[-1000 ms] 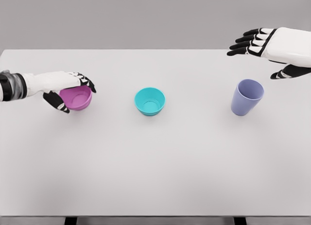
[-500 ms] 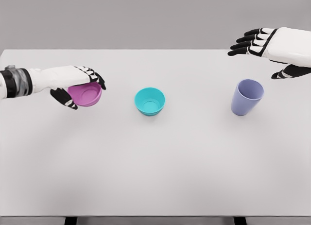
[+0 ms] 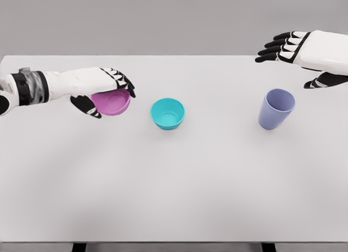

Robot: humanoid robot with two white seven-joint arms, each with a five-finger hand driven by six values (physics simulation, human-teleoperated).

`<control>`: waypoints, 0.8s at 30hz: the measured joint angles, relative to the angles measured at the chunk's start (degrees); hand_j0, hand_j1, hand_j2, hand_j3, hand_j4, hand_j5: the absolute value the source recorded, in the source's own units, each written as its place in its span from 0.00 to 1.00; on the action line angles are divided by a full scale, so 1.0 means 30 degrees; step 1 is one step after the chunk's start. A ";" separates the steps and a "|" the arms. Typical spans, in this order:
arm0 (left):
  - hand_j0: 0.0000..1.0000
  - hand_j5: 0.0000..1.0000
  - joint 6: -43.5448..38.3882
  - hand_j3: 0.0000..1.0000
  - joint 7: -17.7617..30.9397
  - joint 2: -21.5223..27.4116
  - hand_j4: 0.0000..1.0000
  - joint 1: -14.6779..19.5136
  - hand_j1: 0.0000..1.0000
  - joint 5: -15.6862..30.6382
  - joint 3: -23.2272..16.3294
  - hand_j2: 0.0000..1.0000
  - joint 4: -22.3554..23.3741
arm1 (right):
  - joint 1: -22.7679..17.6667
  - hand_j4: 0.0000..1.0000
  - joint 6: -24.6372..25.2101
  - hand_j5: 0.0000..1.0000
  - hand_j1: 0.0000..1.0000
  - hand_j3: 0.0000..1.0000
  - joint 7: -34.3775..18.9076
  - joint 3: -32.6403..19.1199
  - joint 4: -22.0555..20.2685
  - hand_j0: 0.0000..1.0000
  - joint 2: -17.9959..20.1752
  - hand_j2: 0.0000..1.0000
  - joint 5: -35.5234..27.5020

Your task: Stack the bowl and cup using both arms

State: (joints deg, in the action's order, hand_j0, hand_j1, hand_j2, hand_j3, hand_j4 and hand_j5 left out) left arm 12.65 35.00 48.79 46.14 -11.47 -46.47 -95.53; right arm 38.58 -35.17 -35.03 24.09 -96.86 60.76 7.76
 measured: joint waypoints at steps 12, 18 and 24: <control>0.65 0.65 -0.0132 0.65 0.0001 -0.1665 0.65 0.0234 0.65 -0.0537 -0.0032 0.65 -0.0573 | -0.0029 1.00 0.0000 1.00 1.00 1.00 0.0000 -0.0001 0.0000 1.00 0.0122 1.00 0.0000; 0.65 0.65 -0.0208 0.65 0.0001 -0.2636 0.65 0.0263 0.65 -0.1243 -0.0180 0.65 -0.0710 | -0.0117 1.00 0.0000 1.00 1.00 1.00 0.0000 -0.0016 0.0022 1.00 0.0330 1.00 0.0000; 0.65 0.65 -0.0230 0.65 0.0000 -0.3298 0.65 0.0439 0.65 -0.1613 -0.0639 0.65 -0.0651 | -0.0409 1.00 -0.0002 1.00 1.00 1.00 0.0000 -0.0061 0.0138 1.00 0.0959 1.00 -0.0001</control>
State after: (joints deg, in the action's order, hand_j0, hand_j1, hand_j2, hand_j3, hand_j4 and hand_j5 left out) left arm 11.96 35.00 38.89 47.46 -16.31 -48.39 -97.48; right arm 37.36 -35.18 -35.03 23.91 -96.44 63.63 7.76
